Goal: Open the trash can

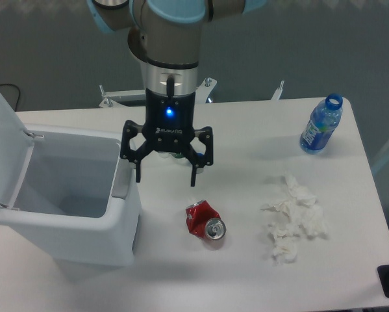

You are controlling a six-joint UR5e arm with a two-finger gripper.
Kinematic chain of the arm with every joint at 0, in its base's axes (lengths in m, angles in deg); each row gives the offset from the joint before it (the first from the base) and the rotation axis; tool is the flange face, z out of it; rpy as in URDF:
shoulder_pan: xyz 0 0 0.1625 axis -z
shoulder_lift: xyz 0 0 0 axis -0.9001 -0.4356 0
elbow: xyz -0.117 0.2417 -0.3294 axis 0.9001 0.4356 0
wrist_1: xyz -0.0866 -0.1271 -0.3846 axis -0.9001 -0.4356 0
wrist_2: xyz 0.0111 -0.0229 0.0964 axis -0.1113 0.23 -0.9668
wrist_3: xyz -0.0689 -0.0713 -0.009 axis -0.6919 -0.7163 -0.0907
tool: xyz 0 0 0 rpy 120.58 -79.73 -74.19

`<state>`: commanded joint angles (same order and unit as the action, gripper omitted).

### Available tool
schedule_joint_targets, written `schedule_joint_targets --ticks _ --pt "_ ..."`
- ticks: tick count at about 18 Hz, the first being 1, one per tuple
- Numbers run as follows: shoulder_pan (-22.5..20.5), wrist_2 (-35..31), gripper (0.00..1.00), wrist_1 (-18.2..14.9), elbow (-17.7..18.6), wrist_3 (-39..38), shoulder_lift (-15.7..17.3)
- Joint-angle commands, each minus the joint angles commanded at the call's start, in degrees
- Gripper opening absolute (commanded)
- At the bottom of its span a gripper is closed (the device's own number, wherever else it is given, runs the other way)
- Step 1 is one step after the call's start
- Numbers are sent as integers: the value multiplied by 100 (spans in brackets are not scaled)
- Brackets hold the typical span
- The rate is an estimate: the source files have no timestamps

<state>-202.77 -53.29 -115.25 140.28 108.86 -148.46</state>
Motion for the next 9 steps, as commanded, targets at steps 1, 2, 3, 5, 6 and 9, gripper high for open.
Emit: schedule_joint_targets --ticks 1,2,3,5,6,9 --pt "-18 -35 100 9 0 334 0" --pt "-53 -131 100 0 9 651 0" --pt "-53 -419 100 -9 52 1115 0" --pt "-36 -676 100 -9 70 1426 -17" --pt "-27 -816 100 -9 70 1601 -35" --pt "-27 -1020 100 -9 97 2015 -53"
